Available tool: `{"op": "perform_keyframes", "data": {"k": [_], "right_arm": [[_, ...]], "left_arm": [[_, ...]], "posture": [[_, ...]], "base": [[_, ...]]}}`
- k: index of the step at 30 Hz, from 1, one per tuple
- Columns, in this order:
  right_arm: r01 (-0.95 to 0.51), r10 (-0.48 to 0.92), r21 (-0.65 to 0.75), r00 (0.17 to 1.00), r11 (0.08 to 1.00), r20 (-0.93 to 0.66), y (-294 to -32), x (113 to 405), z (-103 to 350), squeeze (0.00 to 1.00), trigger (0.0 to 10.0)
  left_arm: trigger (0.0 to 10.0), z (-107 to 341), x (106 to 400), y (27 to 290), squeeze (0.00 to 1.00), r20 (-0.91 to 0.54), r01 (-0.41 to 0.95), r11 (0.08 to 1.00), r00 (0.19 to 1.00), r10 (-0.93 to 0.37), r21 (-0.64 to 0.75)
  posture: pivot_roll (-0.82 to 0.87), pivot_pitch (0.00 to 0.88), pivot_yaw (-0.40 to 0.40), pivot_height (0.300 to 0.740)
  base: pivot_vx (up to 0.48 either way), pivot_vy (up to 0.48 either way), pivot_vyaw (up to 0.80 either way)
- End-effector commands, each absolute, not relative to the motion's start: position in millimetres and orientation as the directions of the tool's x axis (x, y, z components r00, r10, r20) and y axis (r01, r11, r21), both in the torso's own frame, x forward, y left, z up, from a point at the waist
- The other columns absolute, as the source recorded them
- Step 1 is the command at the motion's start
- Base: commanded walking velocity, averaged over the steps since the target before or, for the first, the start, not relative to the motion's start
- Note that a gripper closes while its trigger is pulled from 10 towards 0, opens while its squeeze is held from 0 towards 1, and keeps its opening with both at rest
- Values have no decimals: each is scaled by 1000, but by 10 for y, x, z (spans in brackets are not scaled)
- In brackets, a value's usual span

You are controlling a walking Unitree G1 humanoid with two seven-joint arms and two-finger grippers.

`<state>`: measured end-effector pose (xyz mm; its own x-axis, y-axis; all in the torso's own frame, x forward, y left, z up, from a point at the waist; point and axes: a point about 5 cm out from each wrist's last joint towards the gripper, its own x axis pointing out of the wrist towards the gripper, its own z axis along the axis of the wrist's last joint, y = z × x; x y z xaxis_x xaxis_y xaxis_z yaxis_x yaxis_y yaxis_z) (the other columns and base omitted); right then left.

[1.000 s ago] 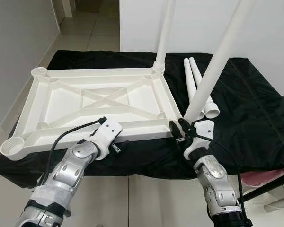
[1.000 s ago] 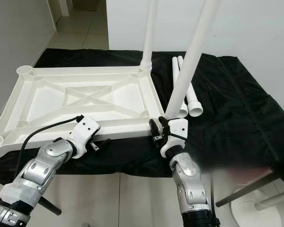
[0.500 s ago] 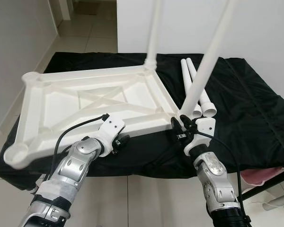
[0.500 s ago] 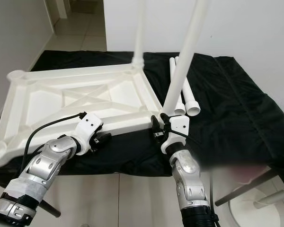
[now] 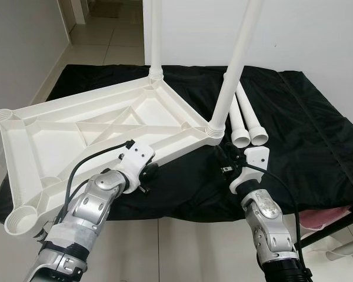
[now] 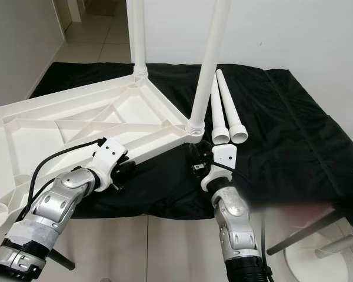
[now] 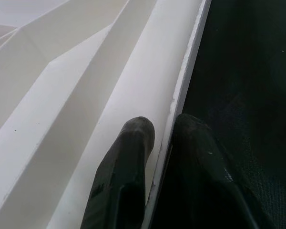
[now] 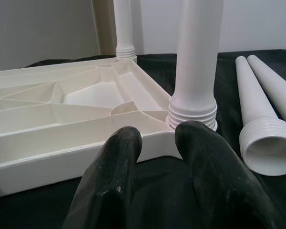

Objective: Building children table

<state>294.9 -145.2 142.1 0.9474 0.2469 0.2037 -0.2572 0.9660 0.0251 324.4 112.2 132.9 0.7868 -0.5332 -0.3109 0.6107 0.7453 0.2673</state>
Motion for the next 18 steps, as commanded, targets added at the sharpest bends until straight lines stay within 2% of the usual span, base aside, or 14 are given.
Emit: {"op": "perform_keyframes", "data": {"k": [1,5,6,8,9,18], "right_arm": [[-250,243,13,950,968,197,-1464,2954,1402,0,10000],[-250,243,12,949,968,199,-1460,2964,1404,0,10000],[-250,243,11,949,968,201,-1459,2968,1407,0,10000],[-249,241,12,949,968,204,-1456,2978,1414,0,10000],[-248,241,12,948,969,207,-1455,2981,1417,0,10000],[-252,243,13,947,968,211,-1435,2990,1421,0,10000]], "left_arm": [[10000,1314,3252,1095,0,-308,592,756,801,-514,279],[10000,1333,3237,1020,0,-289,611,746,789,-543,265],[10000,1341,3224,983,1000,-280,619,748,782,-557,242],[10000,1359,3219,945,1000,-267,622,746,780,-566,236],[10000,1375,3210,926,0,-259,633,731,773,-579,256],[10000,1485,3186,947,0,-206,655,719,756,-621,233]], "posture": [[0,28,-17,740],[1,25,-17,740],[1,25,-17,740],[1,19,-15,740],[1,19,-15,740],[6,14,-17,740]], "base": [[0,0,0],[0,0,0],[0,0,0],[0,0,0],[0,0,0],[0,0,0]]}}
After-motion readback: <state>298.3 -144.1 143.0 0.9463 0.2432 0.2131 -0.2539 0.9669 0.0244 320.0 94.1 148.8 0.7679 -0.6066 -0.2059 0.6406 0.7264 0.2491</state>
